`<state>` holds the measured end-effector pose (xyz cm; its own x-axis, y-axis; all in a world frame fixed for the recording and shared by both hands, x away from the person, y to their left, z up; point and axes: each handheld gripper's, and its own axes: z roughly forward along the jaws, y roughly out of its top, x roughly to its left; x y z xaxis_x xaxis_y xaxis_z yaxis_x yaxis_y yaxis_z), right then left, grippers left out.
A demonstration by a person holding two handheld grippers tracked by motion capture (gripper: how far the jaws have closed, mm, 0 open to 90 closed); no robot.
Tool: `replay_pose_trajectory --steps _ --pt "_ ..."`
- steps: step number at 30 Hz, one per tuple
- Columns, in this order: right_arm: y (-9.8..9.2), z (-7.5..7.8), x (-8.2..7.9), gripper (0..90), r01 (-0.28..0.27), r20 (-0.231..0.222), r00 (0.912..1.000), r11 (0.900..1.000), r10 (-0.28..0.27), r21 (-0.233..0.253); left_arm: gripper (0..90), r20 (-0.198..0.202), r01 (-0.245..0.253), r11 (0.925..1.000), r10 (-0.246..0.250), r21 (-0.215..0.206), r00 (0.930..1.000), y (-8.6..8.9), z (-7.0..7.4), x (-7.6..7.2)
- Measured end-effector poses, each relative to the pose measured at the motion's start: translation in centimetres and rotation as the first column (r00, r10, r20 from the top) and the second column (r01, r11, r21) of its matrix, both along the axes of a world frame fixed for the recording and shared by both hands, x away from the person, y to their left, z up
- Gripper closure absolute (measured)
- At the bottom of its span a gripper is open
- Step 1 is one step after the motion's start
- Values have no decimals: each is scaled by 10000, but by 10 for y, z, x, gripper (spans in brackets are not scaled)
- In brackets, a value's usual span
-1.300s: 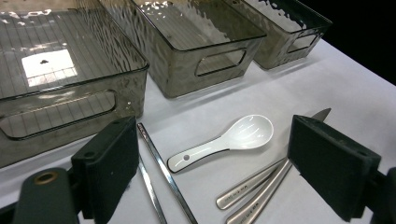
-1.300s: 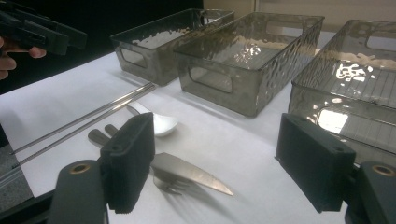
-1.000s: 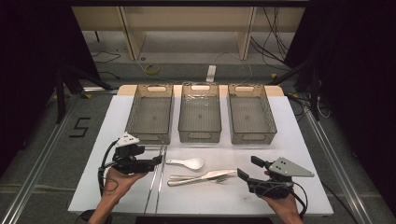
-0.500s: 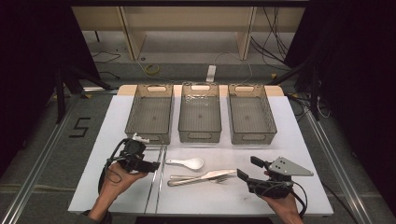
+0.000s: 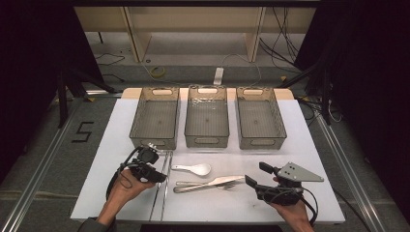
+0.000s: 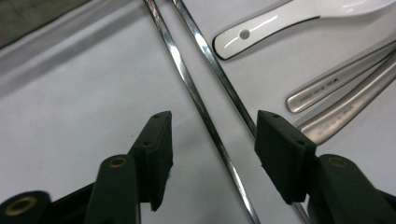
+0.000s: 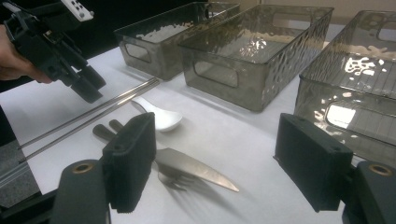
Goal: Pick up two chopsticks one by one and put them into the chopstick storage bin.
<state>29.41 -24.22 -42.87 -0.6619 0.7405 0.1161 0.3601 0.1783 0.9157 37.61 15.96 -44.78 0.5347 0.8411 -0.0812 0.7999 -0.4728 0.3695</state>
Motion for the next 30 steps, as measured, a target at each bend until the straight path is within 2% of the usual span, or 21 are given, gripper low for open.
replay_pose_trajectory --steps 6,8,12,15,16,22,30 --pt "0 0 0 299 -47 -14 10000 10000 47 -35 553 -169 199 9996 -196 192 9997 -2 -4 -1" --pt "0 0 0 300 -71 -69 10000 10000 72 18 576 -94 173 9989 -169 426 9998 -4 -5 -1" --pt "0 0 0 300 -52 -66 10000 10000 52 43 615 -216 276 9988 -268 400 9994 -4 -6 -1" --pt "1 0 0 300 -83 -78 9999 10000 82 -11 630 -242 327 9983 -316 480 9992 -6 -8 -2" --pt "1 0 0 300 -94 -79 9999 10000 94 -21 639 -311 452 9967 -431 675 9986 -8 -10 -2" --pt "1 0 0 301 -100 -81 9999 9999 100 -23 689 -442 476 9962 -444 734 9980 -10 -12 -2" --pt "1 -1 0 302 -156 -98 9998 9998 155 -95 710 -610 640 9932 -583 969 9964 -12 -15 0"
